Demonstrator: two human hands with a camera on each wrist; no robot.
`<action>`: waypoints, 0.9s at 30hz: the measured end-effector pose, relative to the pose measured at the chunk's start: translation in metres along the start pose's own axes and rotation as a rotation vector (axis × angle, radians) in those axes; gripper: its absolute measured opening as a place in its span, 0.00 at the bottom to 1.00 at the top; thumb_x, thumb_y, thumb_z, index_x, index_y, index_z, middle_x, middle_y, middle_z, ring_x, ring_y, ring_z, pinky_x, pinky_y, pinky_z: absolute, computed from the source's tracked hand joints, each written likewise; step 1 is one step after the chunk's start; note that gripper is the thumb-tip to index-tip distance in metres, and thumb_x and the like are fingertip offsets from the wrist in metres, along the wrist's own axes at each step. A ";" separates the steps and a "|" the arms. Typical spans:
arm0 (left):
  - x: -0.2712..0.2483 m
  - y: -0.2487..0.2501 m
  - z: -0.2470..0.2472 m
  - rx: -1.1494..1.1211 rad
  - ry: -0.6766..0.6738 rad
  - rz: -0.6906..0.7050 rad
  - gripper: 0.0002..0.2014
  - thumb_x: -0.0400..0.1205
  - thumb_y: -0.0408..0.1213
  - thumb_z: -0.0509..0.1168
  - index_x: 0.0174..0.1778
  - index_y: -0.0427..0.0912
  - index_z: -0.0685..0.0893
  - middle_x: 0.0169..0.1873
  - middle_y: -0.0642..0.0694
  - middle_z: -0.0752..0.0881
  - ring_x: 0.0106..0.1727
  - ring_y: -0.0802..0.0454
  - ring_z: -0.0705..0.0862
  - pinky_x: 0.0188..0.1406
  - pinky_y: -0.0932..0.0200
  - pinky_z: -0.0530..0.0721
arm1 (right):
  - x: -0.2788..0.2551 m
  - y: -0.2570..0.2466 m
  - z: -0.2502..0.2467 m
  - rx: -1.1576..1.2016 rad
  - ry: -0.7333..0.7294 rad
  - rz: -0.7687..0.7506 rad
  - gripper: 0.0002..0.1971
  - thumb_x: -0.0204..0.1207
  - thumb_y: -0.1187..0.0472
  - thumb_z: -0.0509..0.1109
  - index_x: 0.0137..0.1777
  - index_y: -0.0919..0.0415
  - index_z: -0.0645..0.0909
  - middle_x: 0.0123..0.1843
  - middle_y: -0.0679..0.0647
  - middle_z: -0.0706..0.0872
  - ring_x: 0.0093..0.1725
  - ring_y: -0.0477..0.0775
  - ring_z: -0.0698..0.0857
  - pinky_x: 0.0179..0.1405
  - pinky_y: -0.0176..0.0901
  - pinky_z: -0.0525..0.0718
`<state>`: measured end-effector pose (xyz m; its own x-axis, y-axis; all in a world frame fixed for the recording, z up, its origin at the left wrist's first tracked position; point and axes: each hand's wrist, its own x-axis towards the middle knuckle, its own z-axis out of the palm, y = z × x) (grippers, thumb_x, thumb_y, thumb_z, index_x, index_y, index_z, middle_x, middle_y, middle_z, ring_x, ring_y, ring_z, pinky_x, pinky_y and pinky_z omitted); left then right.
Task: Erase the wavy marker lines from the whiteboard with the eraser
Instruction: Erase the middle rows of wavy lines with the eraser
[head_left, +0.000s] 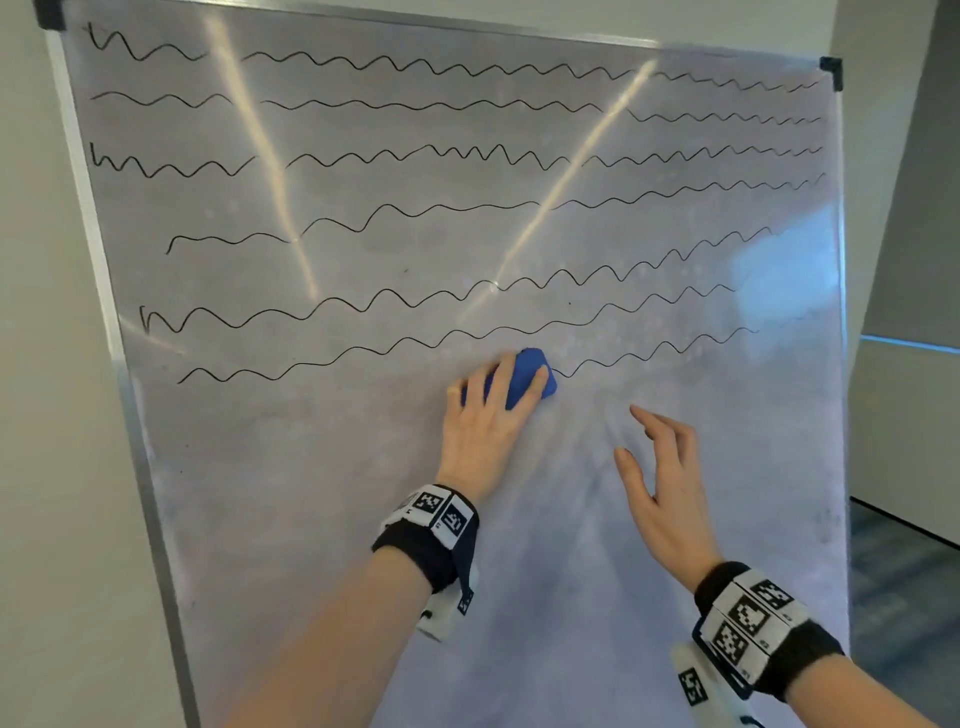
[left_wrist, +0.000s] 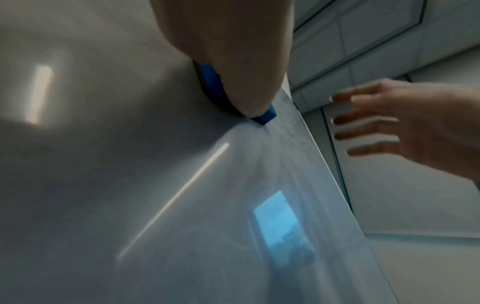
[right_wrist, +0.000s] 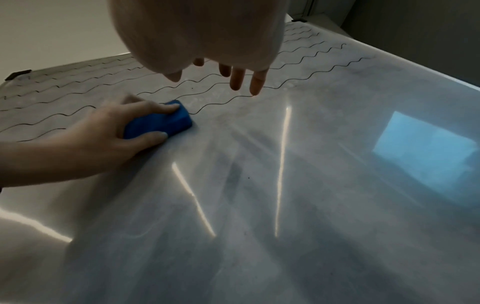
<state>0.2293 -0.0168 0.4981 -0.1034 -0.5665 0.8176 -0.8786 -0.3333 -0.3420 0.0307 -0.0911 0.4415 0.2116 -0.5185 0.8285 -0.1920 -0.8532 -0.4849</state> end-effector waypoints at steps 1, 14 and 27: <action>0.000 0.011 0.003 -0.018 -0.027 0.068 0.41 0.63 0.27 0.71 0.74 0.53 0.72 0.72 0.39 0.73 0.58 0.39 0.75 0.50 0.46 0.68 | 0.000 0.000 -0.002 -0.011 0.006 0.000 0.26 0.79 0.46 0.57 0.75 0.54 0.68 0.67 0.48 0.67 0.69 0.49 0.72 0.71 0.45 0.71; -0.010 0.014 0.010 0.035 0.099 -0.130 0.35 0.72 0.23 0.48 0.75 0.54 0.69 0.71 0.38 0.69 0.55 0.40 0.71 0.48 0.47 0.68 | 0.022 0.026 -0.016 0.021 0.006 -0.044 0.27 0.79 0.45 0.56 0.76 0.53 0.67 0.66 0.44 0.64 0.67 0.49 0.73 0.68 0.44 0.72; 0.016 0.048 0.022 0.147 0.153 -0.170 0.33 0.75 0.24 0.58 0.76 0.54 0.70 0.67 0.39 0.78 0.50 0.41 0.74 0.45 0.49 0.66 | 0.088 0.088 -0.038 0.149 -0.062 -0.193 0.27 0.79 0.46 0.57 0.75 0.56 0.67 0.67 0.42 0.63 0.69 0.51 0.73 0.70 0.35 0.67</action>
<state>0.1958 -0.0586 0.4845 -0.0392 -0.3761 0.9257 -0.8137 -0.5257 -0.2481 -0.0038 -0.2099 0.4823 0.2904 -0.3434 0.8932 0.0002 -0.9334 -0.3589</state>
